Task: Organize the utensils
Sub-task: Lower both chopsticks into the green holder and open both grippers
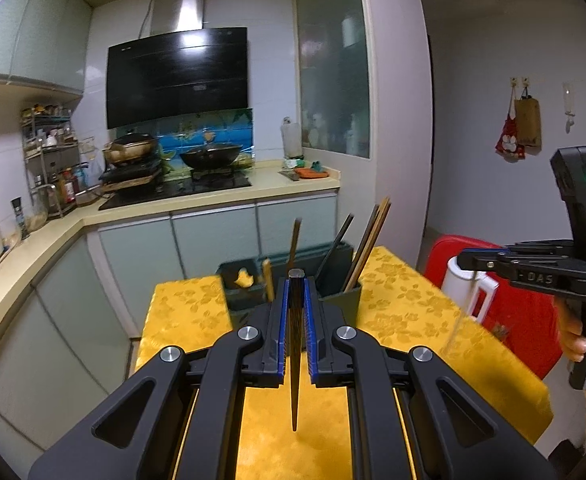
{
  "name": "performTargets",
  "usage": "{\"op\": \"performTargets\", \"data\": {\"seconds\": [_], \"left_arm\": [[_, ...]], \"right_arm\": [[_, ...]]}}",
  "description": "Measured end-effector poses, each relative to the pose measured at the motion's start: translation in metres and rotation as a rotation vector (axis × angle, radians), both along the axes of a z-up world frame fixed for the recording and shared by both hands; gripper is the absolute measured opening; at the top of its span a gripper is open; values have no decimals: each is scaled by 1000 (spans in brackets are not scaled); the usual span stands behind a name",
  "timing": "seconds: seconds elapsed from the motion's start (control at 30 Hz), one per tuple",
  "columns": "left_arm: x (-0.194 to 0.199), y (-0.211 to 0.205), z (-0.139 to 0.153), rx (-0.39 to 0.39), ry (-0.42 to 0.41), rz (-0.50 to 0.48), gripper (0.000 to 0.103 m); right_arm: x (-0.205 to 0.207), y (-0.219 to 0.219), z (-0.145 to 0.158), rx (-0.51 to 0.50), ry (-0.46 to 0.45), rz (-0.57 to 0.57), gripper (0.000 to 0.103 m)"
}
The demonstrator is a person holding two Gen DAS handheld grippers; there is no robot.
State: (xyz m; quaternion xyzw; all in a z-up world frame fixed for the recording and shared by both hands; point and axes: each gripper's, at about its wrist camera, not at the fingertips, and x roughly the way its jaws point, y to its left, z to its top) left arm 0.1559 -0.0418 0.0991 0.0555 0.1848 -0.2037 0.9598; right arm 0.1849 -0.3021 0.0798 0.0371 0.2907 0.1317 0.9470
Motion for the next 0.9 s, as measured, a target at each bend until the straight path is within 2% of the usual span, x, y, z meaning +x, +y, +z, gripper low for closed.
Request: {"op": "performTargets", "data": {"seconds": [0.3, 0.57, 0.7, 0.9], "left_arm": [[44, -37, 51, -1, -51, -24, 7], [87, -64, 92, -15, -115, -2, 7], [116, -72, 92, -26, -101, 24, 7], [149, -76, 63, -1, -34, 53, 7]], "right_arm": [[47, 8, 50, -29, -72, 5, 8], [94, 11, 77, -23, -109, 12, 8], [118, 12, 82, -24, -125, -2, 8], [150, 9, 67, -16, -97, -19, 7]]}}
